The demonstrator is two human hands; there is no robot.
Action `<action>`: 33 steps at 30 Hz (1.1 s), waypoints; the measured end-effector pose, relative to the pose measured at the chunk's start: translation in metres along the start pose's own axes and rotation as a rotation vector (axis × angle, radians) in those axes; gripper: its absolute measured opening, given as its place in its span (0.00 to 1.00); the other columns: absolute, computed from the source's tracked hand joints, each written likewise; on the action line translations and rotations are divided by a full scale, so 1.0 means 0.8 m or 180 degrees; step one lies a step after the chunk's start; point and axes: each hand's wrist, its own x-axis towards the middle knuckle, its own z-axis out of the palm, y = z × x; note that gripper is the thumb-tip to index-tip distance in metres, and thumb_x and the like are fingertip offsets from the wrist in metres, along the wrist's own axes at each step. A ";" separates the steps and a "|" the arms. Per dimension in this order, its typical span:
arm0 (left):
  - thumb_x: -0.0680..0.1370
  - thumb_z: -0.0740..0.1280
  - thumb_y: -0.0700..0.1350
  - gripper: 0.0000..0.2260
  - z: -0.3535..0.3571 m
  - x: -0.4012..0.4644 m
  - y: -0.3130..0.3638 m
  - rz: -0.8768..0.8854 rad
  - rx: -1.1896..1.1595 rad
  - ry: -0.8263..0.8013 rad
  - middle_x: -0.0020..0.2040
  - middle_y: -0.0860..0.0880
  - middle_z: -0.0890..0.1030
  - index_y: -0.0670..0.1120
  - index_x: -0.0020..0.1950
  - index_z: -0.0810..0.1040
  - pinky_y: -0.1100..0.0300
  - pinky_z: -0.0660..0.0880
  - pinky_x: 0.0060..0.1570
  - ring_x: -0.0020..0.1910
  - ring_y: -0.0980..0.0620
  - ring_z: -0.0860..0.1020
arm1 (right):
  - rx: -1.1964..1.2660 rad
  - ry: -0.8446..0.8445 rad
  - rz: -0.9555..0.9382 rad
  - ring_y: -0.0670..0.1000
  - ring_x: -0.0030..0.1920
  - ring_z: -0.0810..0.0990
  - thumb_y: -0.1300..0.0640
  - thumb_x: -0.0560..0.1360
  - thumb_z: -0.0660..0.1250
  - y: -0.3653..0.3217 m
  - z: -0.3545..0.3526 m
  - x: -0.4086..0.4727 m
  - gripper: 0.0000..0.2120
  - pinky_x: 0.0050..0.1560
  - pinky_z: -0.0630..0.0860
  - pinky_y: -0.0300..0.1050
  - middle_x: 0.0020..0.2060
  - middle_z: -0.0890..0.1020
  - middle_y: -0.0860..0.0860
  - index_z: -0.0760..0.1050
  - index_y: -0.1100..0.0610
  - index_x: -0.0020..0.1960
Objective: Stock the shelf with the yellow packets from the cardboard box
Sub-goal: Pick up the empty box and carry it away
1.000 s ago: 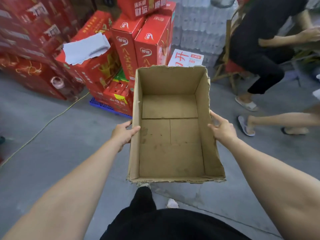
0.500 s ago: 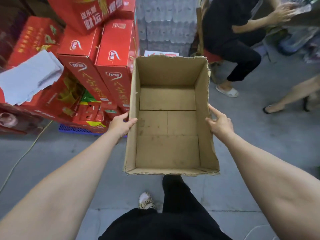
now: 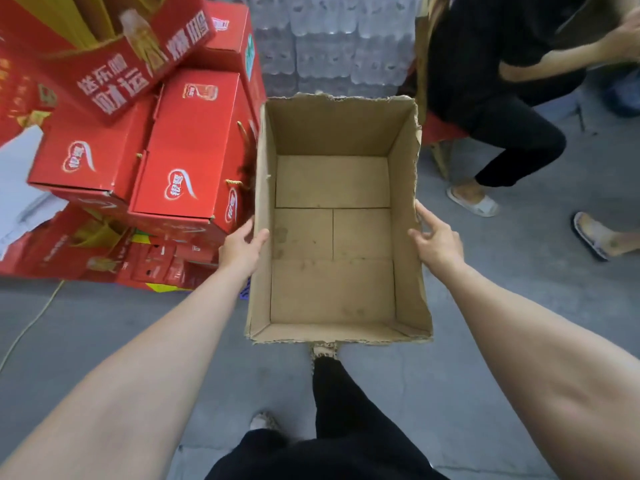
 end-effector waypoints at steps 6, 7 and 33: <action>0.81 0.61 0.50 0.20 0.023 0.055 0.038 -0.0019 -0.0125 0.0178 0.65 0.54 0.77 0.56 0.74 0.68 0.63 0.68 0.59 0.59 0.53 0.76 | 0.0035 0.0001 -0.0023 0.54 0.44 0.81 0.53 0.79 0.64 -0.025 0.010 0.064 0.28 0.50 0.80 0.54 0.50 0.85 0.51 0.61 0.28 0.72; 0.82 0.60 0.49 0.20 0.024 0.061 0.043 -0.0026 -0.0108 0.0175 0.65 0.54 0.77 0.56 0.74 0.67 0.64 0.67 0.57 0.58 0.53 0.75 | 0.0043 0.0012 -0.0008 0.54 0.45 0.81 0.53 0.79 0.64 -0.028 0.013 0.072 0.28 0.51 0.80 0.54 0.50 0.85 0.52 0.61 0.29 0.72; 0.81 0.60 0.55 0.29 0.023 0.059 0.088 -0.0082 0.0557 0.0358 0.75 0.42 0.65 0.44 0.78 0.56 0.50 0.60 0.71 0.74 0.42 0.63 | -0.0174 -0.0556 0.0146 0.60 0.73 0.65 0.48 0.81 0.61 -0.076 0.020 0.081 0.34 0.69 0.67 0.56 0.74 0.67 0.56 0.47 0.47 0.80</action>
